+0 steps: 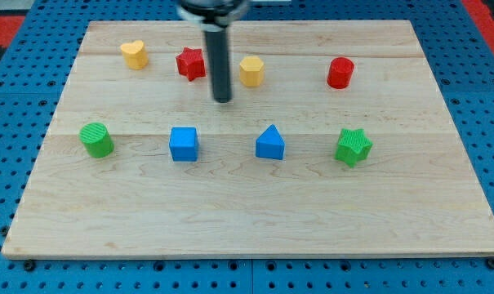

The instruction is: Slide the red circle a bit up and right

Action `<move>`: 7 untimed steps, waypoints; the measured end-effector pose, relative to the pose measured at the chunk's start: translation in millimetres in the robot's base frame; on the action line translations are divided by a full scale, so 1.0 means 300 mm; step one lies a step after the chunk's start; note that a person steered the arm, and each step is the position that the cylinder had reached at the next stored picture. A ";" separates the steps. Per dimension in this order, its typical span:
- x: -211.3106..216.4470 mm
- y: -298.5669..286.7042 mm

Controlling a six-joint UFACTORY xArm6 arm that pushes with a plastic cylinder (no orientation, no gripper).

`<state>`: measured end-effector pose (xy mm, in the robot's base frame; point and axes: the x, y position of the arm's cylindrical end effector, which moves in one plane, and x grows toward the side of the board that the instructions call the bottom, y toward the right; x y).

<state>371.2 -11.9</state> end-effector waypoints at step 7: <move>-0.121 0.528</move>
<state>335.0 146.6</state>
